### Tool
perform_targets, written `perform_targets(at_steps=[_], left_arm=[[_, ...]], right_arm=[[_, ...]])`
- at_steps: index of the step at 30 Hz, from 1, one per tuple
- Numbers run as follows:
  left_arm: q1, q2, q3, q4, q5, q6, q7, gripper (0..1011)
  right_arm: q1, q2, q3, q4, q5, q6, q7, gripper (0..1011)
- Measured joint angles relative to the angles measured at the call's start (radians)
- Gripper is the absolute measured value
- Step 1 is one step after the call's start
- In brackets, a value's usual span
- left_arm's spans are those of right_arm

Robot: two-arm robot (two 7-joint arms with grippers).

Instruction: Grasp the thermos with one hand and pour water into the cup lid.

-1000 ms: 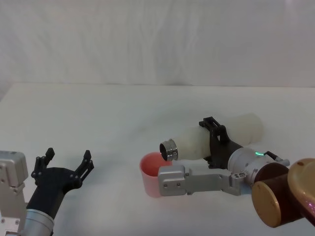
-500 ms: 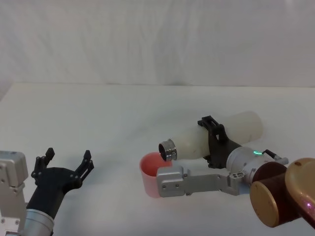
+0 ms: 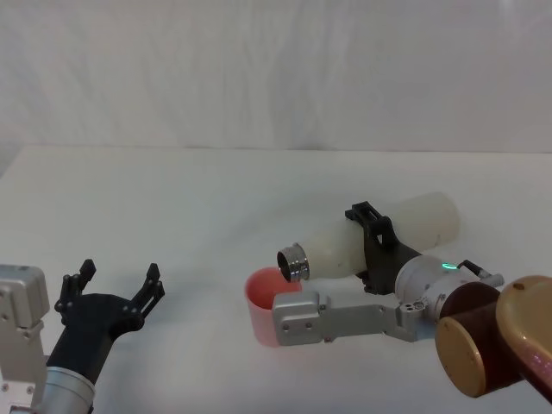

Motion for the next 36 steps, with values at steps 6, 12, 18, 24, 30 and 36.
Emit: perform_targets(at_steps=[6, 12, 18, 24, 30, 36], left_arm=[[0.000, 0.000, 0.000, 0.000, 0.000, 0.000, 0.000, 1001], [0.000, 0.000, 0.000, 0.000, 0.000, 0.000, 0.000, 1001], [0.000, 0.000, 0.000, 0.000, 0.000, 0.000, 0.000, 1001], [0.000, 0.000, 0.000, 0.000, 0.000, 0.000, 0.000, 1001], [0.000, 0.000, 0.000, 0.000, 0.000, 0.000, 0.000, 1001], [0.000, 0.000, 0.000, 0.000, 0.000, 0.000, 0.000, 1001]], right_arm=[[0.005, -0.002, -0.003, 0.003, -0.005, -0.001, 0.004, 957], [0.009, -0.003, -0.007, 0.008, -0.012, -0.002, 0.005, 957], [0.010, -0.004, -0.009, 0.012, -0.015, -0.004, 0.007, 957], [0.010, -0.005, -0.009, 0.013, -0.016, -0.004, 0.007, 956], [0.009, -0.005, -0.009, 0.012, -0.018, -0.005, 0.007, 956], [0.008, -0.003, -0.009, 0.008, -0.020, -0.004, 0.008, 957]])
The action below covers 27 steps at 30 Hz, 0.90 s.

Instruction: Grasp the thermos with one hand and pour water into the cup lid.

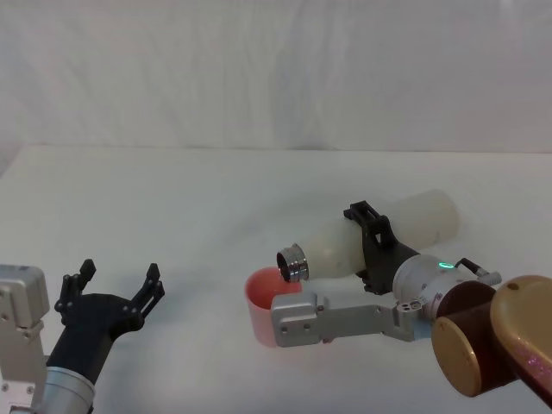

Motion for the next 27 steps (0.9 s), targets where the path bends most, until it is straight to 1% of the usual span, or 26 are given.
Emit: perform_targets(at_steps=[27], left_arm=[[0.000, 0.000, 0.000, 0.000, 0.000, 0.000, 0.000, 1001]], right_arm=[[0.005, 0.000, 0.000, -0.001, -0.005, -0.002, 0.007, 957]])
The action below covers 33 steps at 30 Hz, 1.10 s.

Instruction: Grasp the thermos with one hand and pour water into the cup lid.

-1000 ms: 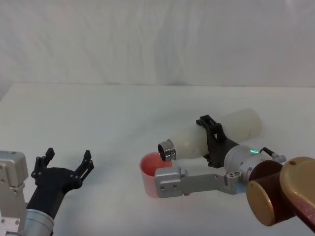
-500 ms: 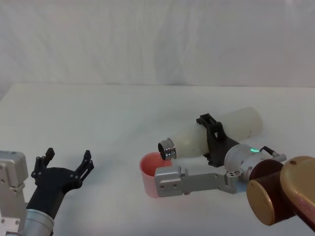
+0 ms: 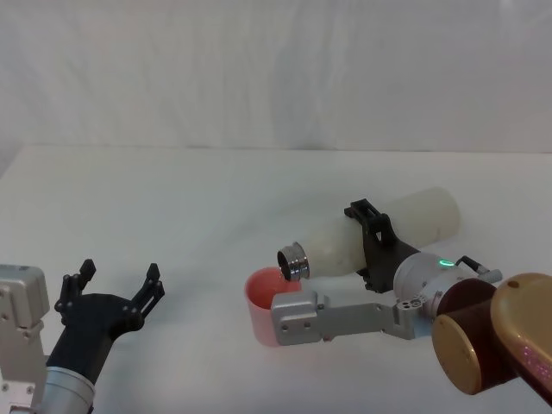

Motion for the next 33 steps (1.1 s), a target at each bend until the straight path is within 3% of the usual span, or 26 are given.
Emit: perform_targets(at_steps=[33], left_arm=[[0.000, 0.000, 0.000, 0.000, 0.000, 0.000, 0.000, 1001]], right_arm=[[0.005, -0.007, -0.003, 0.013, 0.006, -0.004, -0.003, 957]])
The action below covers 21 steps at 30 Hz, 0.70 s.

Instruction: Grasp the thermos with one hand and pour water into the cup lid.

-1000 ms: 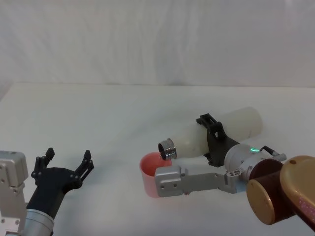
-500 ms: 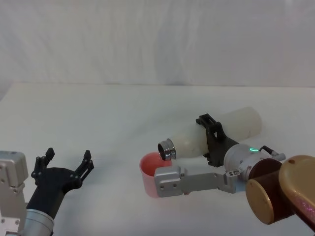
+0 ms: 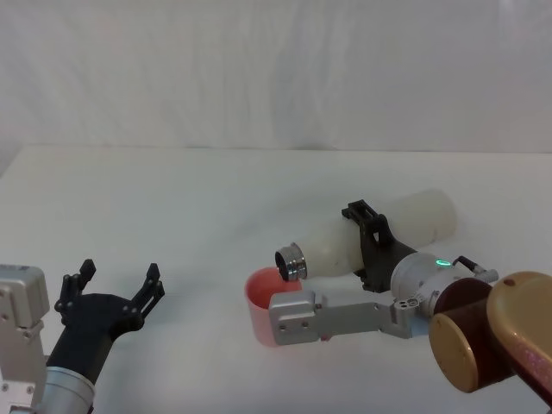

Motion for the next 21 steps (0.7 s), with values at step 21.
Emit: perform_targets(at_steps=[21], left_arm=[[0.000, 0.000, 0.000, 0.000, 0.000, 0.000, 0.000, 1001]], right_arm=[[-0.081, -0.004, 0.109, -0.085, 0.136, 0.012, -0.087, 956]])
